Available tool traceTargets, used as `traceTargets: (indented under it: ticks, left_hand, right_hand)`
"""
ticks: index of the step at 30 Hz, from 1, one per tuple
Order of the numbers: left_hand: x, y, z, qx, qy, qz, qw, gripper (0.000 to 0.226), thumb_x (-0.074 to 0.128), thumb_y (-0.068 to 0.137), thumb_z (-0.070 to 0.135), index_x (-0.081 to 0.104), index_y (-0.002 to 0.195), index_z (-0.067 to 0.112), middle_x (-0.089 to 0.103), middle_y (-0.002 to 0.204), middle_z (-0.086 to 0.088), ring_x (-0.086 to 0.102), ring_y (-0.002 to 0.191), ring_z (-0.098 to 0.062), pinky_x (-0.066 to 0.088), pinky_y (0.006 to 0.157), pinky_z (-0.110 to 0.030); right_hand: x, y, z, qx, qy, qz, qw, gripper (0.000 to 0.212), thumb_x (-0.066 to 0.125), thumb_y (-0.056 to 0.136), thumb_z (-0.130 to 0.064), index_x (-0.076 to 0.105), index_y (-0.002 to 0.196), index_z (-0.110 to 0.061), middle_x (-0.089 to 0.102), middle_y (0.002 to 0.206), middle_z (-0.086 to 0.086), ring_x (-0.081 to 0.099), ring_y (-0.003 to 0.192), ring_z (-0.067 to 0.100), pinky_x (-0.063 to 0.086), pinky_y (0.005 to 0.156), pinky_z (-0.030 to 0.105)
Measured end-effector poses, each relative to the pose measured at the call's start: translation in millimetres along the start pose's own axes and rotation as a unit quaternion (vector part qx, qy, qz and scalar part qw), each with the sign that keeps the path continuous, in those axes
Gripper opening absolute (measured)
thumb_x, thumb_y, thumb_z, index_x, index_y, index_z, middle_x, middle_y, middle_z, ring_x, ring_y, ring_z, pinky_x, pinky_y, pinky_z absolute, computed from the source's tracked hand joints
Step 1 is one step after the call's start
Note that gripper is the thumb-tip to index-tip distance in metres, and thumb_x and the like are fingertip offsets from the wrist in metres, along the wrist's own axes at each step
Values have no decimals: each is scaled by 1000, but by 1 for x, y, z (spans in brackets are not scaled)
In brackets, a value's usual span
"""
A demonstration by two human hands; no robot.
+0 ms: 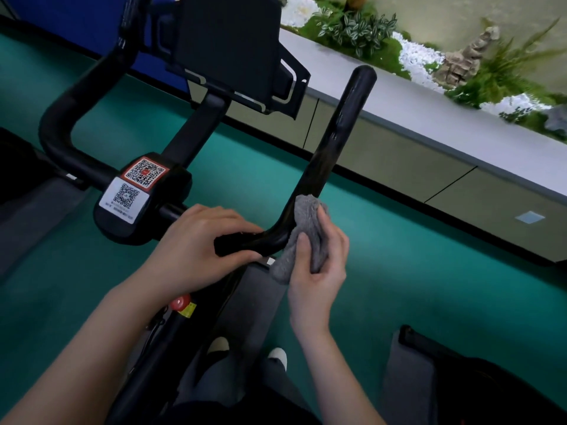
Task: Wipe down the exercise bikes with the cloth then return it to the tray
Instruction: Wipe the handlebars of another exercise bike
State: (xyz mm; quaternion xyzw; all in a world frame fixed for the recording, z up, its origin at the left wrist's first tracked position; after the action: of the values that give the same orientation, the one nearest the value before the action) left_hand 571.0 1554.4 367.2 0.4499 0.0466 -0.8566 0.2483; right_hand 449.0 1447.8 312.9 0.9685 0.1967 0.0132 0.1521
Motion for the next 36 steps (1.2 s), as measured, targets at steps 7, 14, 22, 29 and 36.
traceTargets:
  ticks: [7, 14, 22, 29, 36]
  left_hand:
    - [-2, 2, 3, -24, -28, 2, 999, 36, 69, 72, 46, 75, 100, 24, 69, 89, 13, 64, 85, -6, 44, 82, -35]
    - [0, 1, 4, -38, -54, 13, 998, 34, 71, 71, 44, 75, 98, 24, 69, 89, 12, 64, 85, -6, 47, 83, -44]
    - [1, -1, -1, -18, -26, 15, 999, 34, 67, 72, 46, 74, 99, 28, 69, 88, 13, 63, 87, -6, 39, 80, -30]
    - [4, -3, -9, 18, -10, 35, 999, 33, 80, 70, 39, 73, 97, 20, 69, 90, 8, 64, 86, -18, 40, 77, -33]
    - [4, -9, -18, 26, -50, 72, 996, 35, 85, 62, 34, 70, 82, 10, 62, 84, -1, 59, 82, -26, 41, 77, -32]
  right_hand:
    - [0, 59, 3, -2, -22, -10, 1000, 38, 51, 88, 14, 56, 122, -1, 54, 120, 16, 53, 117, 16, 41, 106, 28]
    - [-11, 60, -8, -74, -57, -60, 994, 34, 57, 87, 7, 61, 119, -5, 54, 110, 12, 54, 106, 12, 42, 98, 24]
    - [-12, 80, -32, -92, -219, -126, 963, 38, 62, 86, 3, 63, 122, -7, 58, 109, 9, 52, 98, 6, 35, 93, 8]
    - [19, 88, -81, -97, -325, -385, 858, 31, 72, 79, -8, 71, 107, -20, 70, 108, -8, 61, 102, 1, 43, 93, 14]
    - [66, 86, -89, -39, -501, -530, 683, 26, 69, 82, -19, 72, 107, -22, 72, 103, -2, 62, 100, 11, 41, 85, 14]
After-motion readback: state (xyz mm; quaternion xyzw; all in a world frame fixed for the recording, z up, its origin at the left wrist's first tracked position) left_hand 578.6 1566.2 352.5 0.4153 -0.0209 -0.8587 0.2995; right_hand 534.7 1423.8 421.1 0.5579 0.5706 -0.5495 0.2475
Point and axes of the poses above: each hand's wrist, its own y-axis towards the middle knuckle, its own x-axis out of the palm, z = x × y, the point moved 2 cm from there along y, towards the middle knuckle
